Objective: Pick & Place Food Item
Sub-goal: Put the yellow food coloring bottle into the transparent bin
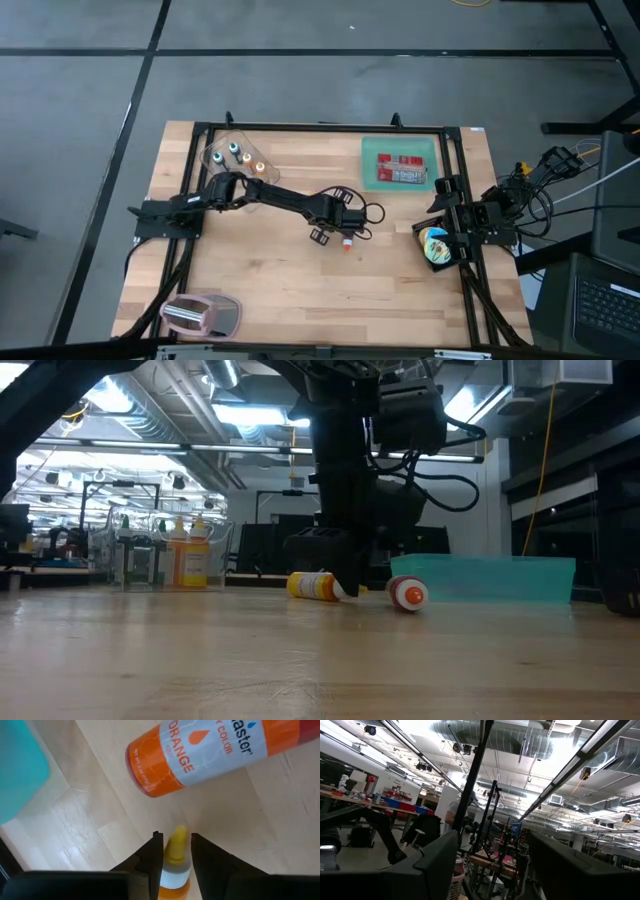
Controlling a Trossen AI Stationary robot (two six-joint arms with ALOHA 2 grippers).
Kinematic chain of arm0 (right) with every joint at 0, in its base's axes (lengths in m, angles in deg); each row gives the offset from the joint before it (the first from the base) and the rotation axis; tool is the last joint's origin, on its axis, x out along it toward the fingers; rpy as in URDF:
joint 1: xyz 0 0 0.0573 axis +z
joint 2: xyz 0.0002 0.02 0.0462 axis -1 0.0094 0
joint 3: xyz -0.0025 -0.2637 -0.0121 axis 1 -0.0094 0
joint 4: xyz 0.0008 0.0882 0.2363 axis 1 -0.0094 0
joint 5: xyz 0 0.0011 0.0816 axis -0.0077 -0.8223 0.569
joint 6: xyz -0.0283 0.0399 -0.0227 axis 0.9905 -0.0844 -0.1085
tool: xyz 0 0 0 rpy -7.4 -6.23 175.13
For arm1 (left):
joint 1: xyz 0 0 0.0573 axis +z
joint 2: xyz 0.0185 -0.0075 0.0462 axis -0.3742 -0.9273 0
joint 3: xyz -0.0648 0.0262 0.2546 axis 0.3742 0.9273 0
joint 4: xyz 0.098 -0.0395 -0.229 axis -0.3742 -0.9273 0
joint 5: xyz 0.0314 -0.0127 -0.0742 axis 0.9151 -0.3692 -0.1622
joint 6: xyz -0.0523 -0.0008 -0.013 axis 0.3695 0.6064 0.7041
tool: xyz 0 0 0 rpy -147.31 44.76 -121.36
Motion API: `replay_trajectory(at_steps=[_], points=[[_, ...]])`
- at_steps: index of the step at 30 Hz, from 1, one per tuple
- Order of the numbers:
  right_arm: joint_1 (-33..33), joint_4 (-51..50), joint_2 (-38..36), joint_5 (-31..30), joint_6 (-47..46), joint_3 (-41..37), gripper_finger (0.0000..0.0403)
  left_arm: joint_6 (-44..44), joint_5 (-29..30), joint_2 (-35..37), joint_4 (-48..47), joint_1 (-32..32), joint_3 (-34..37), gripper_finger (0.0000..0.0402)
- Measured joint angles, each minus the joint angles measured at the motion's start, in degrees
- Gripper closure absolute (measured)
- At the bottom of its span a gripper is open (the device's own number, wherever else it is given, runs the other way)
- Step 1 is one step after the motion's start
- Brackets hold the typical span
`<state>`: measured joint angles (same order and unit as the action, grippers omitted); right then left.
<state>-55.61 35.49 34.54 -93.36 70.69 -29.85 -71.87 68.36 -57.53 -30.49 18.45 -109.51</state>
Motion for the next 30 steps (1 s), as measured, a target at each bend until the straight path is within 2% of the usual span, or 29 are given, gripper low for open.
replay_trajectory(at_steps=[11, 19, 24, 30], points=[[0.0, 0.0, 0.02, 0.0, 0.0, 0.0, 0.0161, 0.42, -1.53, 0.02, -0.2, 0.47, 0.0, 0.0369], [0.0, -0.01, 0.02, 0.0, 0.19, 0.0, 0.0161, 5.51, 0.44, 0.45, -0.11, 1.41, 0.02, 0.0373], [0.02, 0.0, 0.0, -0.02, 0.22, 0.0, 0.0161, 8.88, 2.29, 3.78, 3.73, 1.49, 0.04, 0.0373], [0.02, -0.06, 0.0, -0.02, 0.17, 0.0, 0.0161, 15.16, 2.02, 12.0, 12.94, 1.97, 0.09, 0.0374]])
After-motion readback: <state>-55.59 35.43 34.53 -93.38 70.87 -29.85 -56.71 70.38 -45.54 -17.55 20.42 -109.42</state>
